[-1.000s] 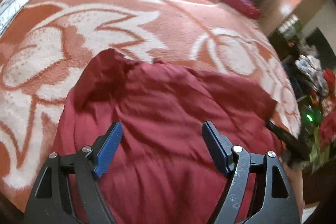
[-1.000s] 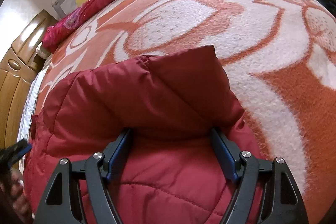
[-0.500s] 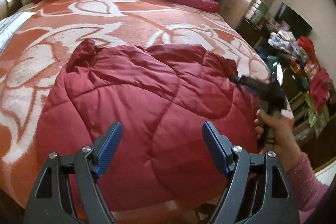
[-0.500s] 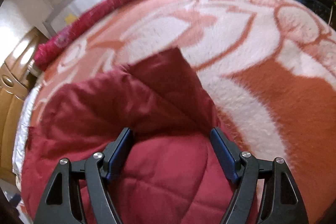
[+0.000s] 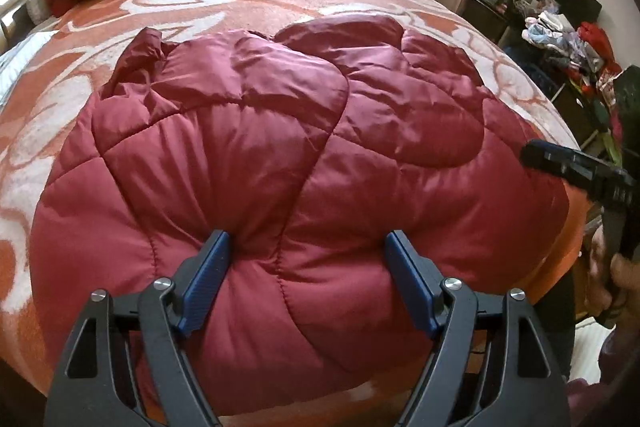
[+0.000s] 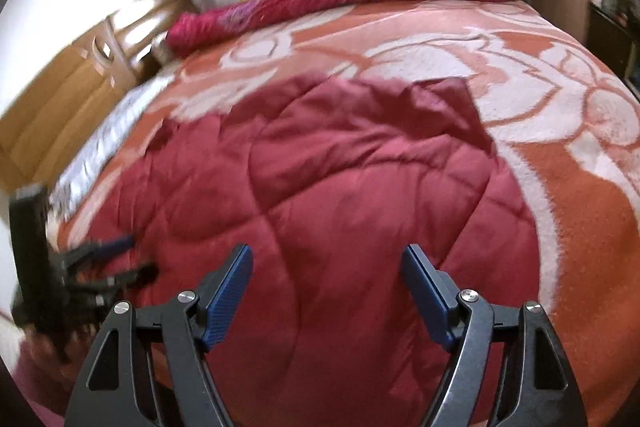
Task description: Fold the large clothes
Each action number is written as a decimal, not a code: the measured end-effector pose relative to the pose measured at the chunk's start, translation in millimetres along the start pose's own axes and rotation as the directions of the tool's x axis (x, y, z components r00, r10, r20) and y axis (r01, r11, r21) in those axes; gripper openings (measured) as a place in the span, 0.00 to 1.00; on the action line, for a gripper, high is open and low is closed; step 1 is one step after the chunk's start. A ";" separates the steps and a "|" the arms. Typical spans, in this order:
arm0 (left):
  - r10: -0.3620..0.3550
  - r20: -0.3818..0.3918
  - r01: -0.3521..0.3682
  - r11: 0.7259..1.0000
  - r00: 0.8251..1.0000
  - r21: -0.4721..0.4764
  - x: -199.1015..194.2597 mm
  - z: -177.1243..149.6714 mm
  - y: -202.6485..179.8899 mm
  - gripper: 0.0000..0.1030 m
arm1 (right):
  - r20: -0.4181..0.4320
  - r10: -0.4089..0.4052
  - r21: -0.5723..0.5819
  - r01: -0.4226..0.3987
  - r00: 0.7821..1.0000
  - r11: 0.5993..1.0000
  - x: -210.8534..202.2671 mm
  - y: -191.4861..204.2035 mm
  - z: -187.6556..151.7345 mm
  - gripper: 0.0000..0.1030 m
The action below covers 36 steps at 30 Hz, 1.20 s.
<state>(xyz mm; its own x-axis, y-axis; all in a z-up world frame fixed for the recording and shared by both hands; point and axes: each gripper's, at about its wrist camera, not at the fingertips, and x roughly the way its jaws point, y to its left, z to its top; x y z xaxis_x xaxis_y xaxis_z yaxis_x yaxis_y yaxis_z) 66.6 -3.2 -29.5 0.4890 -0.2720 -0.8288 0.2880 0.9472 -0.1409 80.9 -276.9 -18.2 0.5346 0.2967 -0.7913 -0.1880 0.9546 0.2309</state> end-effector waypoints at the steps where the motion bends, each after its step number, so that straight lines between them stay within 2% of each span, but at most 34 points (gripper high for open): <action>1: 0.001 0.000 -0.001 1.000 1.000 0.006 0.2 -0.9 -0.9 0.77 | -0.004 -0.009 -0.021 0.009 1.000 1.000 0.0 2.7 -3.7 0.76; 4: 0.006 -0.005 -0.006 1.000 1.000 0.017 -0.1 -1.9 -3.4 0.77 | -0.051 -0.094 -0.084 0.089 0.994 0.992 15.3 13.3 -12.9 0.78; 7: -0.007 0.004 0.007 1.000 1.000 0.004 -5.4 -1.2 -1.9 0.77 | -0.094 -0.153 -0.099 0.144 0.984 0.985 31.4 5.5 -25.7 0.83; 14: -0.014 0.055 0.016 0.999 0.998 -0.032 -33.6 -5.5 8.2 0.76 | -0.099 -0.132 0.006 0.133 0.986 0.991 27.9 -15.5 -51.4 0.84; 18: 0.017 0.081 -0.012 0.998 0.997 -0.062 -42.2 -10.3 18.4 0.76 | -0.083 -0.144 0.021 0.146 0.986 0.989 18.7 -12.9 -62.5 0.84; 22: 0.059 0.044 -0.056 0.997 0.997 -0.050 -20.1 -12.6 24.5 0.76 | -0.070 -0.146 0.029 0.148 0.987 0.989 18.8 -12.8 -61.6 0.85; 25: 0.096 0.057 -0.096 0.995 0.994 -0.007 -6.3 -13.6 16.9 0.77 | -0.064 -0.149 0.029 0.151 0.987 0.988 18.6 -13.0 -60.5 0.85; 28: 0.086 0.054 -0.085 0.996 0.995 -0.023 3.3 -11.7 20.6 0.79 | -0.061 -0.147 0.031 0.149 0.987 0.988 18.6 -13.1 -58.6 0.85; 33: 0.076 0.041 -0.075 0.997 0.996 -0.034 2.0 -10.7 24.1 0.79 | 0.000 -0.177 -0.024 0.177 0.984 0.984 -3.3 6.1 -47.4 0.82; 36: 0.080 0.036 -0.078 0.996 0.996 -0.040 1.5 -9.9 22.2 0.79 | 0.054 -0.127 -0.093 0.132 0.990 0.987 -15.9 29.7 -36.8 0.83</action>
<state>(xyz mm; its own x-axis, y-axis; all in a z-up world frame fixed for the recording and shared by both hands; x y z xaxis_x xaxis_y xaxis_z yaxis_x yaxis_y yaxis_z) 65.6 19.1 -39.3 0.5398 -0.2015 -0.8173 0.2153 0.9717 -0.0974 36.5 -254.1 -19.6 0.5978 0.1737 -0.7826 -0.1918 0.9789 0.0707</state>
